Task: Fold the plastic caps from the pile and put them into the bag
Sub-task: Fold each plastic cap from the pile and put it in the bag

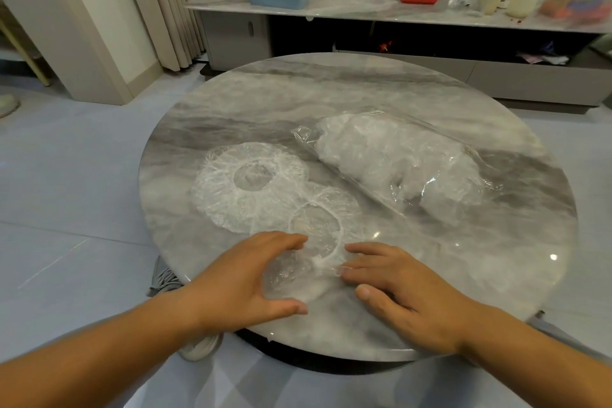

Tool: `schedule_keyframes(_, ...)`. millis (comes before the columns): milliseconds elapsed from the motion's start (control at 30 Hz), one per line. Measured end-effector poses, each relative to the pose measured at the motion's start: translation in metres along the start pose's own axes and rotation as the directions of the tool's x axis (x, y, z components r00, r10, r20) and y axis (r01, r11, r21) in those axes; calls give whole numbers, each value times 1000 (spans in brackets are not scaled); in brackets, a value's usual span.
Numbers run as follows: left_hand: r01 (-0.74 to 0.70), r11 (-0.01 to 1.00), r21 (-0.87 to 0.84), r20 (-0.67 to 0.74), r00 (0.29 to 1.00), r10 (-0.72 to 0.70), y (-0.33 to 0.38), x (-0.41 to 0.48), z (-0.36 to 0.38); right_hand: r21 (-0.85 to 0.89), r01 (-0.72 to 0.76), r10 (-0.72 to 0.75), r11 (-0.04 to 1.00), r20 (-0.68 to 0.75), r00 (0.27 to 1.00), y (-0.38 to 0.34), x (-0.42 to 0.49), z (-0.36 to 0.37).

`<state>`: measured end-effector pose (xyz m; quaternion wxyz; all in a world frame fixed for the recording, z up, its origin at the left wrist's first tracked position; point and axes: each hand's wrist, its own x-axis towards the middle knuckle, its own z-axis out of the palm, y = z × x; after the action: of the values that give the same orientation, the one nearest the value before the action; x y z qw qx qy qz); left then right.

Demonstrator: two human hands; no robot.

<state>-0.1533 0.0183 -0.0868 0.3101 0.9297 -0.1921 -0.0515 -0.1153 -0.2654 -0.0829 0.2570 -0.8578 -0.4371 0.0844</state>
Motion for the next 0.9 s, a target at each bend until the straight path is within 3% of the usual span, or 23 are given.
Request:
schedule_keyframes(167, 166, 960, -224, -79, 979, -188, 2, 4, -1, 307, -153, 186, 939, -81, 979, -3, 4, -5)
schedule_keyframes(267, 243, 933, -267, -71, 960, -270, 6, 12, -3, 434, -247, 309, 867, -80, 948, -5, 12, -3)
schedule_keyframes(367, 319, 908, -273, -92, 930, -355, 3, 23, -3, 361, -310, 358, 879, -73, 931, -3, 22, -2)
schedule_keyframes(500, 391, 895, -216, -160, 890, -428, -1, 36, -2, 48, -295, 296, 954, -25, 955, 3, 28, 3)
schedule_keyframes(600, 433, 883, -179, -178, 869, -462, -1, 43, 1, -74, -308, 308, 949, -8, 951, 3, 29, 4)
schedule_keyframes(900, 479, 863, -159, -173, 847, -502, -3, 50, 5, 86, -425, 432, 901, -90, 897, 6, 87, -6)
